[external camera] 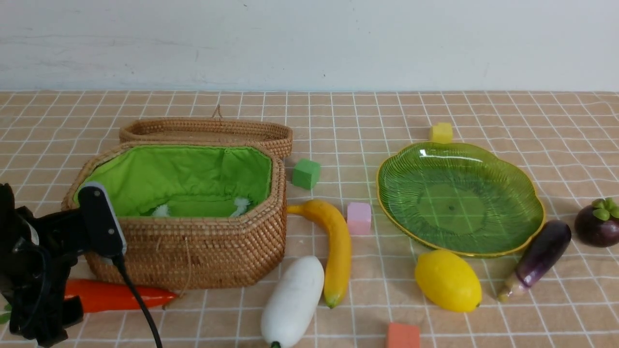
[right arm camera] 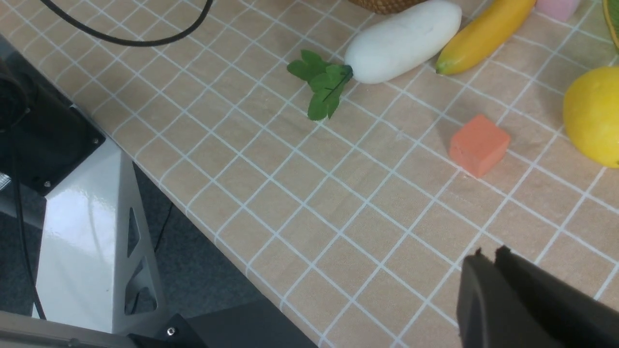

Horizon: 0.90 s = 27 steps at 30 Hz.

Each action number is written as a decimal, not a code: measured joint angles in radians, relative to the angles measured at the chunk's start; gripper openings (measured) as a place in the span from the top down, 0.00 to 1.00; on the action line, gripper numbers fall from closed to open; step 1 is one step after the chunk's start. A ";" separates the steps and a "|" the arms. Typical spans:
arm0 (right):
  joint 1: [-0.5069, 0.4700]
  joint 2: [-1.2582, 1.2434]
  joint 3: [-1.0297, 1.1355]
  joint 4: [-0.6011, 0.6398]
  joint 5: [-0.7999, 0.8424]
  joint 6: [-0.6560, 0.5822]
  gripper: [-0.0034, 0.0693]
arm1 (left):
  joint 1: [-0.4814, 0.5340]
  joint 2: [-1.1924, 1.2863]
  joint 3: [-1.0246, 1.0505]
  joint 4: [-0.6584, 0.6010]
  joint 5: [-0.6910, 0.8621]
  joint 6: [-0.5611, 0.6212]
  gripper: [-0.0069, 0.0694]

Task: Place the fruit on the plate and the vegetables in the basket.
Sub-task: Use the left arm to grab a carrot and put it into the left basket

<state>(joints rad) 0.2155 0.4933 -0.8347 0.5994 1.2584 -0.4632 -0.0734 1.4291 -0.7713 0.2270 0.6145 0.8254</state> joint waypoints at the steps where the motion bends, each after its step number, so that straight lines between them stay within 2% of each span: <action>1: 0.000 0.000 0.000 0.000 0.000 0.000 0.89 | 0.000 0.000 0.000 0.001 -0.001 0.000 0.12; 10: 0.000 0.000 0.000 0.000 0.000 0.000 0.88 | 0.000 0.091 -0.005 0.049 -0.092 0.002 0.14; 18: 0.000 0.000 0.000 0.001 0.003 0.000 0.88 | 0.002 0.147 -0.009 0.064 -0.091 0.016 0.17; 22: 0.000 0.000 0.000 0.003 0.003 0.000 0.88 | 0.003 0.147 -0.016 0.057 -0.055 0.029 0.28; 24: 0.000 0.000 0.000 0.003 0.003 0.000 0.88 | 0.002 0.147 -0.017 0.051 -0.023 0.034 0.40; 25: 0.000 0.000 0.000 0.003 0.003 0.000 0.88 | 0.002 0.147 -0.017 0.051 -0.023 0.034 0.41; 26: 0.000 0.000 0.000 0.003 0.003 0.000 0.88 | 0.000 0.146 -0.019 0.050 -0.012 0.037 0.47; 27: 0.000 0.000 0.000 0.003 0.003 0.000 0.88 | 0.000 0.146 -0.019 0.050 -0.012 0.038 0.47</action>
<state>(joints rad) 0.2155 0.4933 -0.8347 0.6022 1.2618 -0.4632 -0.0733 1.5749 -0.7898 0.2773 0.6028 0.8630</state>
